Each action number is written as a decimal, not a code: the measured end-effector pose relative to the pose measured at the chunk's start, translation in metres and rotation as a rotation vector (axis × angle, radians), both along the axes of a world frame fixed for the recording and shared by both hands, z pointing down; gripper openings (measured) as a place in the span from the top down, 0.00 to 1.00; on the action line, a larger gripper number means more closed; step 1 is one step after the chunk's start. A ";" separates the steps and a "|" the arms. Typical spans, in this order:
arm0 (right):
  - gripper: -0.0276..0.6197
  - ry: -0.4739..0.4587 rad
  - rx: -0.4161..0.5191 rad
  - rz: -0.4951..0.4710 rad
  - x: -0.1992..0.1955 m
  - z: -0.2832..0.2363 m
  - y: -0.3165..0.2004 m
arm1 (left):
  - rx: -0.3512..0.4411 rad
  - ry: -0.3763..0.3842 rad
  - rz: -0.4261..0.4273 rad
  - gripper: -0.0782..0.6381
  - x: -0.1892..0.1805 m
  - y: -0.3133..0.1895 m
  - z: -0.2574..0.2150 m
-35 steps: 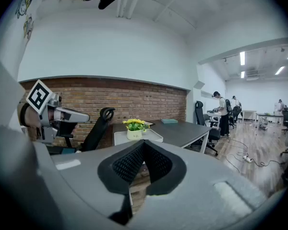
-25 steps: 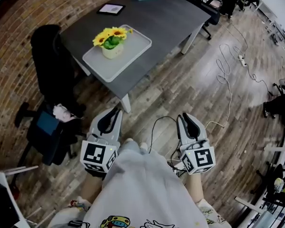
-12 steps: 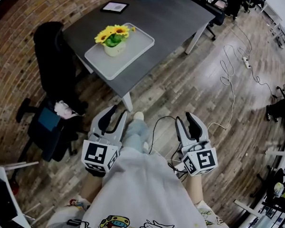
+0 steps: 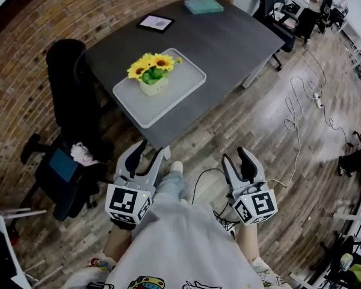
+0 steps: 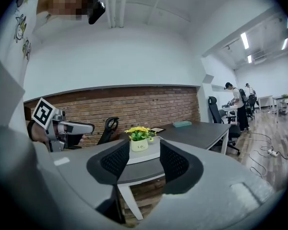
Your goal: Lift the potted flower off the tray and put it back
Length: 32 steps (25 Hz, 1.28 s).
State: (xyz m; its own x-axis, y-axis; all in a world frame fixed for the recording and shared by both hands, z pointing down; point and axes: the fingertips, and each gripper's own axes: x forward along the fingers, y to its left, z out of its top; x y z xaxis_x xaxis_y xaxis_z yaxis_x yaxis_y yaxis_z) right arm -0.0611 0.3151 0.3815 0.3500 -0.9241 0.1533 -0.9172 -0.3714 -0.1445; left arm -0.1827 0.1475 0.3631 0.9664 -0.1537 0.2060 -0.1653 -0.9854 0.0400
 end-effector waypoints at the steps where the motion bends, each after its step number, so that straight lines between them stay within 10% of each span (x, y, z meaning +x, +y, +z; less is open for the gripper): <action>1: 0.66 0.005 -0.003 -0.005 0.008 -0.002 -0.010 | 0.000 0.001 -0.005 0.64 0.007 -0.011 0.000; 14: 0.62 0.005 -0.025 0.007 0.093 -0.003 -0.096 | 0.004 0.011 0.000 0.59 0.097 -0.108 -0.004; 32: 0.51 -0.017 -0.067 -0.117 0.123 0.001 -0.163 | -0.035 -0.016 -0.096 0.51 0.104 -0.157 0.010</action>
